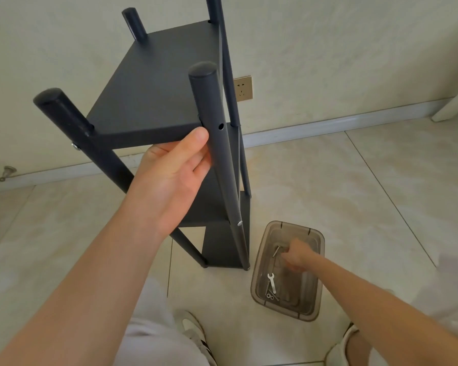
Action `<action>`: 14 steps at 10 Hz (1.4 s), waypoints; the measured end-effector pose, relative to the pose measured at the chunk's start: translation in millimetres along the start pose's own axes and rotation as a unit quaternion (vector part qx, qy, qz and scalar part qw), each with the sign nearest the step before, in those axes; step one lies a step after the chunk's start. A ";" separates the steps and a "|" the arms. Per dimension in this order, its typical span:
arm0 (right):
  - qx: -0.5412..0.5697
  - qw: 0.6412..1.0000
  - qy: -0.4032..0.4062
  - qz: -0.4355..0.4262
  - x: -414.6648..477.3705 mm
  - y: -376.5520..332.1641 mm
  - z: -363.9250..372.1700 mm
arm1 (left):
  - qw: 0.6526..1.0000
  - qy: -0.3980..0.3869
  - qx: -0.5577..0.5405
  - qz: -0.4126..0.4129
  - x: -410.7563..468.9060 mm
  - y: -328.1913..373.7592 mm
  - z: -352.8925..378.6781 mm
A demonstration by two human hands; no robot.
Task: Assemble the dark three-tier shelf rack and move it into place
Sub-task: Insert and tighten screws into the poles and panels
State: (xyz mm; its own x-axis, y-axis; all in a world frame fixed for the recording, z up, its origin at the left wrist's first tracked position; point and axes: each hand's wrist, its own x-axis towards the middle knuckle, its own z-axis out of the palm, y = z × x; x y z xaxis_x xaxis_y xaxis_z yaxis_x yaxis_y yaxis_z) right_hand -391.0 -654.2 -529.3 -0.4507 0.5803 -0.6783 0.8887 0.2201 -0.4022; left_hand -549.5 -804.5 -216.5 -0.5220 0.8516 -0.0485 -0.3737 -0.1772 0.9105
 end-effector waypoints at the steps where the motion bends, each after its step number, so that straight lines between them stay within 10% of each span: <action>1: -0.042 0.999 0.000 0.001 23.6 13.3 4.1 | 1.000 0.006 0.000 0.003 -1.2 -0.7 -0.3; 5: -0.233 0.964 0.016 -0.126 72.4 17.5 43.8 | 0.993 0.009 0.116 0.022 9.0 -13.3 -20.9; 11: -0.274 0.957 0.060 -0.078 56.7 15.7 36.9 | 0.992 0.013 0.121 0.022 15.0 -16.4 -26.3; 14: -0.479 0.851 0.086 -0.199 9.3 -42.2 -7.9 | 0.999 -0.024 0.024 0.025 2.0 -3.0 0.5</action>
State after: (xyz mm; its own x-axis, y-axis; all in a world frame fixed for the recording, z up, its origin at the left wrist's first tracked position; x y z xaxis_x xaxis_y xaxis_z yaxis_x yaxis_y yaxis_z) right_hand -431.9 -651.9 -513.7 -0.7862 0.3984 -0.4725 0.3665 0.9161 0.1626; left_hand -549.0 -802.0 -219.2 -0.5016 0.8649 0.0162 -0.3105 -0.1975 0.9298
